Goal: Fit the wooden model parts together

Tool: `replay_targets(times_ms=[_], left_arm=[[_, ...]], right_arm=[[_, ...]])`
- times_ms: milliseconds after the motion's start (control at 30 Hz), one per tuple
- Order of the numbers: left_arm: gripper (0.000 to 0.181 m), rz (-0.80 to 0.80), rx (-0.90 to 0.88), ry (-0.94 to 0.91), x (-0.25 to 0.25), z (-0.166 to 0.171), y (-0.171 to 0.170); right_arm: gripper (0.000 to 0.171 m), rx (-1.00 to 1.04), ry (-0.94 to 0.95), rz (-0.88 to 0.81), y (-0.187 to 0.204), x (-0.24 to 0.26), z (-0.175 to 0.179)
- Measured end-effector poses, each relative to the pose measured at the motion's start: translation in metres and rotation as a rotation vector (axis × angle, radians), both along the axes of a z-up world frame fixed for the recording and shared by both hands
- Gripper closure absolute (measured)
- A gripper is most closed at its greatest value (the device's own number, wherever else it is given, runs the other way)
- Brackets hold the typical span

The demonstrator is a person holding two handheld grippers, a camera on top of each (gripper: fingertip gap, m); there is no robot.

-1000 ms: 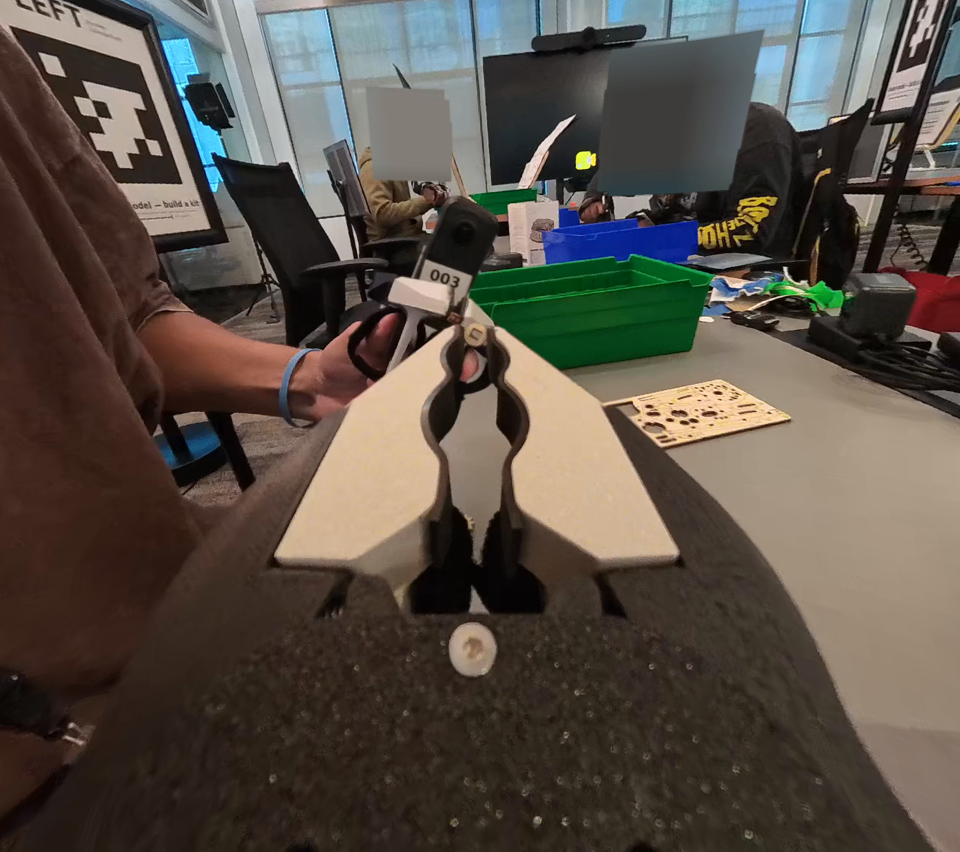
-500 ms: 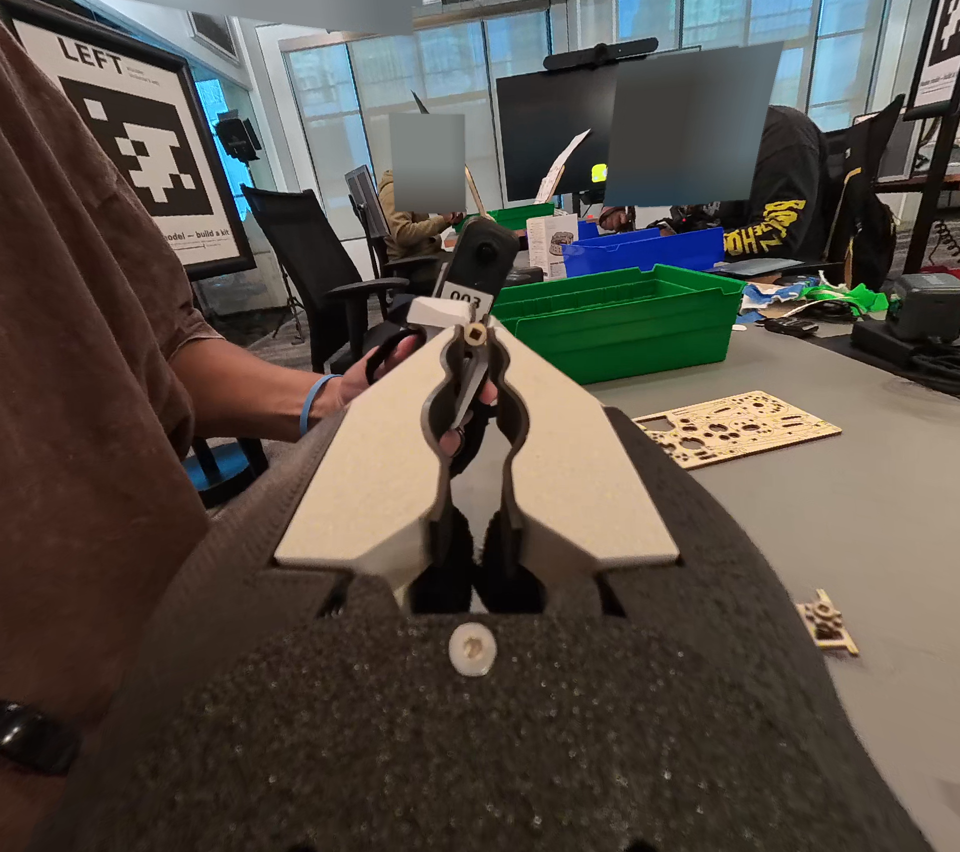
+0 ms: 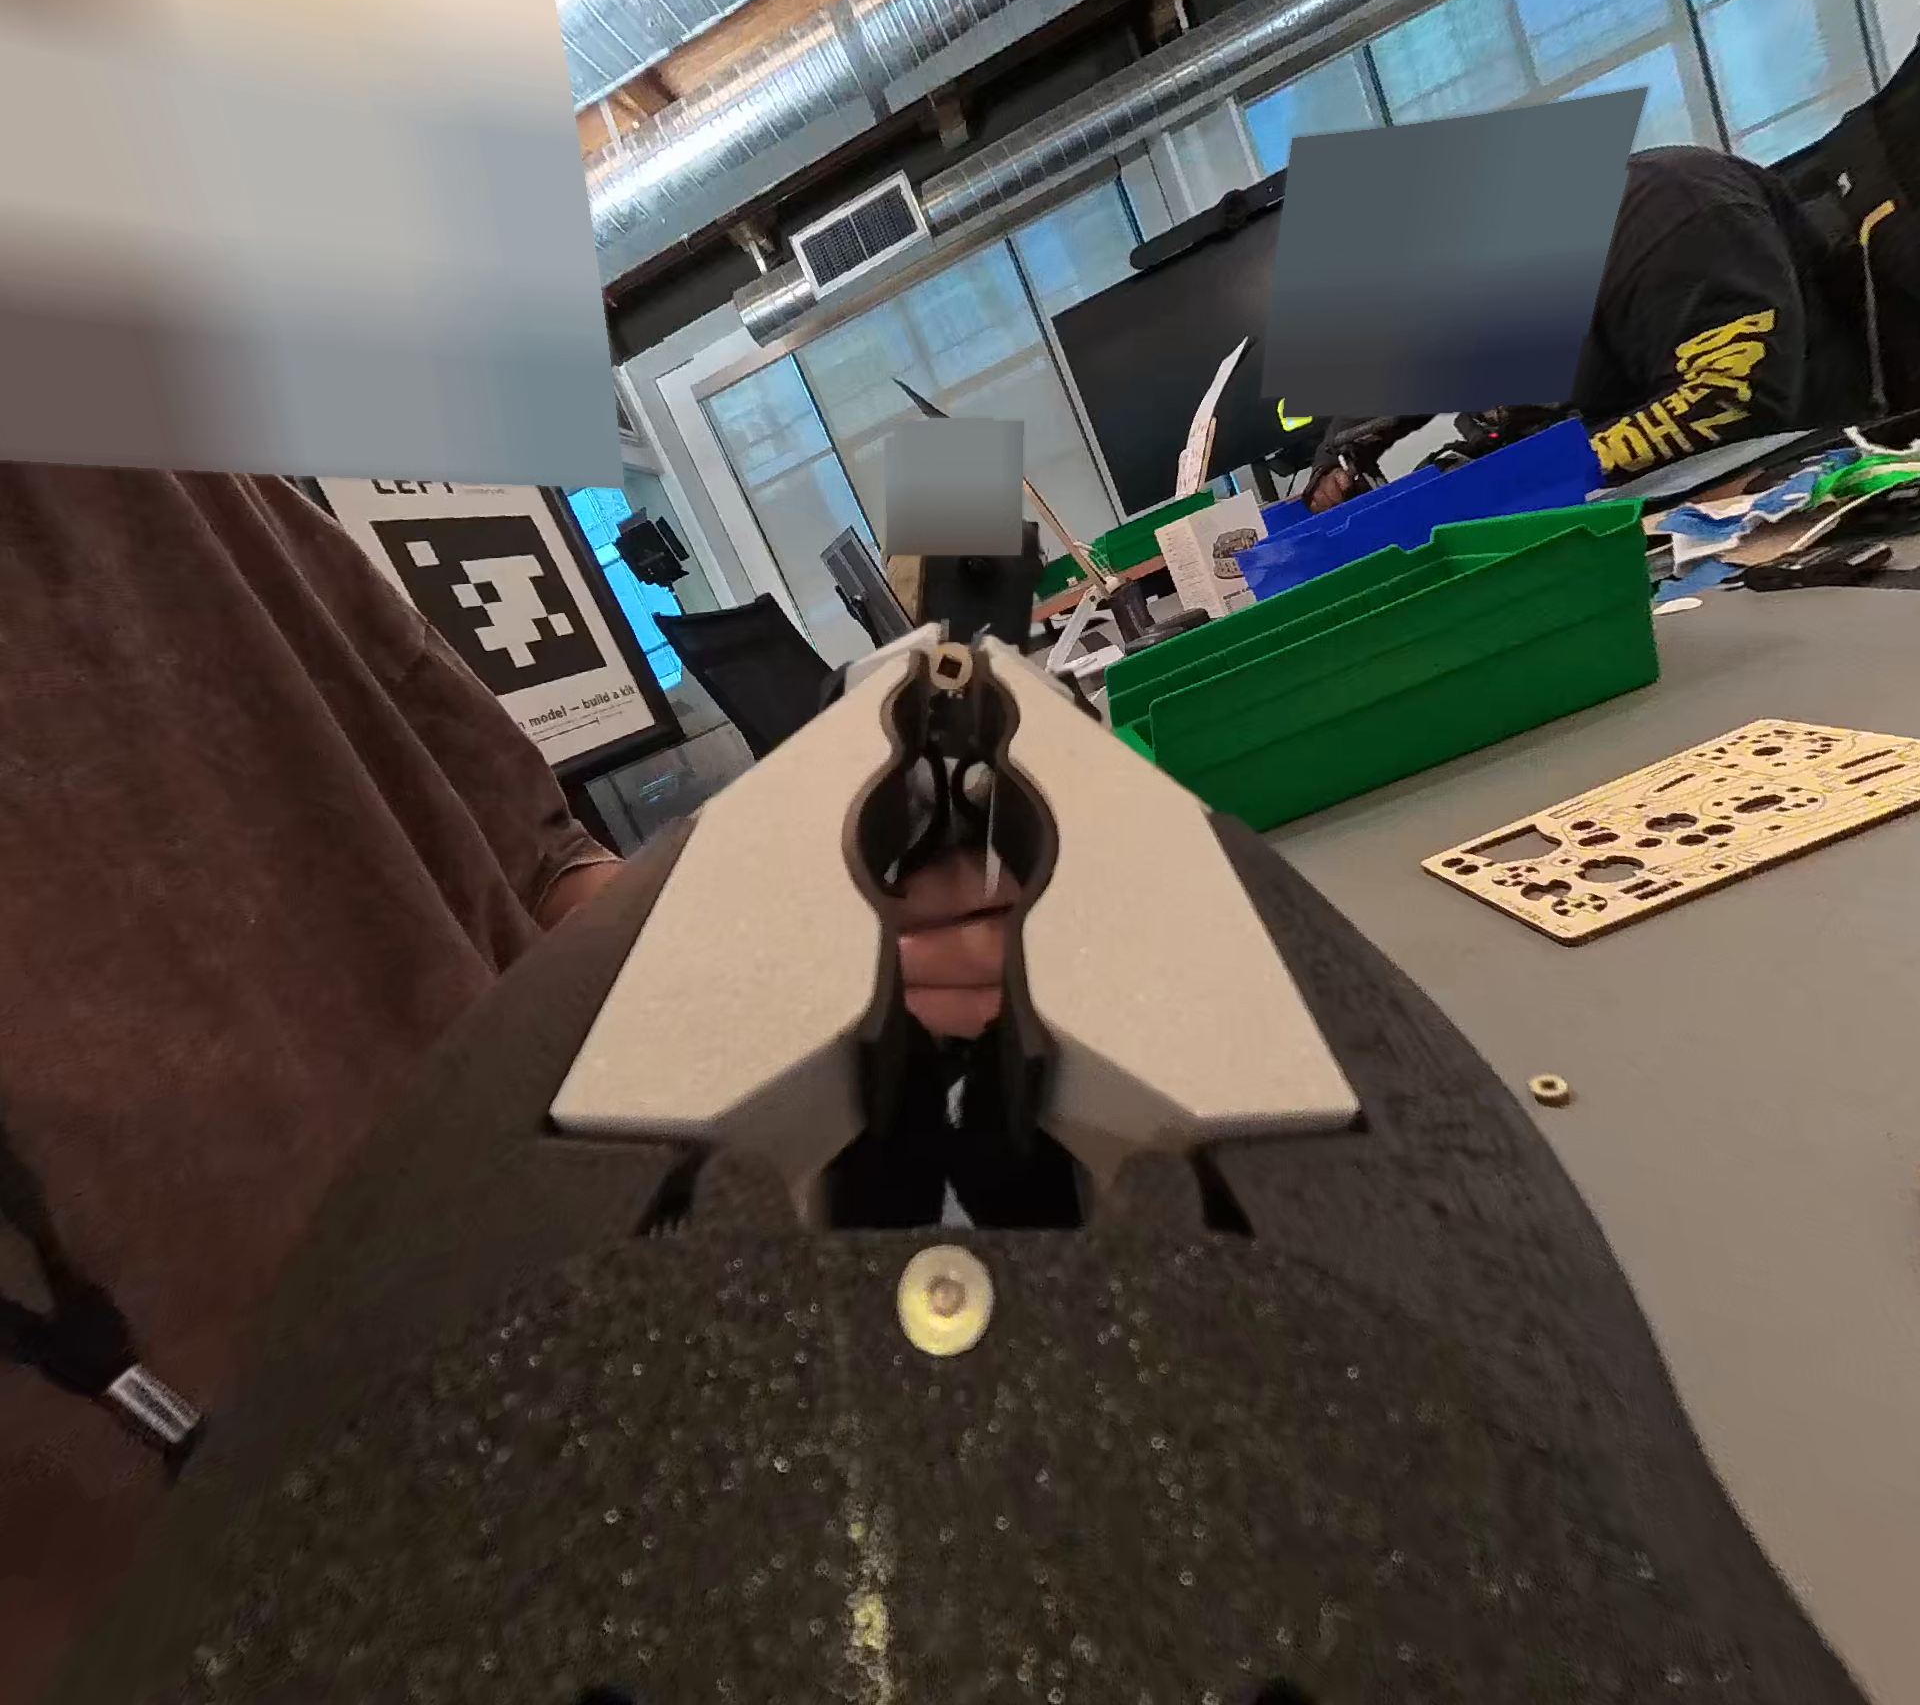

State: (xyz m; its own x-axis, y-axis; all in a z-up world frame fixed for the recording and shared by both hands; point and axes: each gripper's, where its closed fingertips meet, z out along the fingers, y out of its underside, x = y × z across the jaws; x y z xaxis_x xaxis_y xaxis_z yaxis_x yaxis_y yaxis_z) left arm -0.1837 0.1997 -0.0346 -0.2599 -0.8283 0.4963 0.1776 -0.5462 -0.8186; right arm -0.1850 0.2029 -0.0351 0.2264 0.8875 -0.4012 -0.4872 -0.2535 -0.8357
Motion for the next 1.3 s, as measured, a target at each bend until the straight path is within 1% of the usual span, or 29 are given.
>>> replay_targets(times_ms=[133,300,500,700,800,933,1000,1033,1100,1233,1300], left_arm=[[0.180,0.015,-0.003,-0.001,0.001,0.002,0.000],[0.180,-0.012,0.019,-0.002,0.000,0.008,-0.006],[0.180,-0.029,0.010,-0.018,-0.005,0.012,-0.008],[0.179,0.008,0.004,-0.016,-0.005,0.010,-0.005],[0.180,0.022,-0.010,-0.030,-0.003,0.010,-0.005],[0.181,0.058,0.050,0.021,0.000,0.005,-0.004],[0.180,0.059,0.025,0.001,0.001,0.006,-0.005],[0.180,0.066,0.024,0.006,0.002,0.005,-0.004],[0.180,0.087,0.055,0.037,0.002,0.003,-0.002],[0.181,0.112,0.091,0.057,0.001,0.001,-0.001],[0.180,0.161,0.190,0.084,0.001,0.002,-0.003]], right_arm=[[0.163,-0.023,0.075,0.027,0.000,0.001,0.003],[0.163,0.014,0.143,0.072,-0.005,0.001,0.010],[0.163,-0.065,0.270,0.188,-0.007,-0.004,0.014],[0.163,-0.022,0.241,0.117,-0.003,-0.004,0.012],[0.163,-0.024,0.259,0.104,-0.003,-0.003,0.012],[0.163,-0.053,0.259,0.102,-0.002,-0.002,0.008],[0.163,-0.070,0.303,0.115,-0.002,0.000,0.010],[0.163,-0.068,0.287,0.100,-0.001,0.000,0.009],[0.163,-0.069,0.239,0.096,0.001,0.000,0.006],[0.163,-0.087,0.229,0.097,0.001,0.000,0.004],[0.163,-0.085,0.212,0.121,0.000,0.000,0.005]])
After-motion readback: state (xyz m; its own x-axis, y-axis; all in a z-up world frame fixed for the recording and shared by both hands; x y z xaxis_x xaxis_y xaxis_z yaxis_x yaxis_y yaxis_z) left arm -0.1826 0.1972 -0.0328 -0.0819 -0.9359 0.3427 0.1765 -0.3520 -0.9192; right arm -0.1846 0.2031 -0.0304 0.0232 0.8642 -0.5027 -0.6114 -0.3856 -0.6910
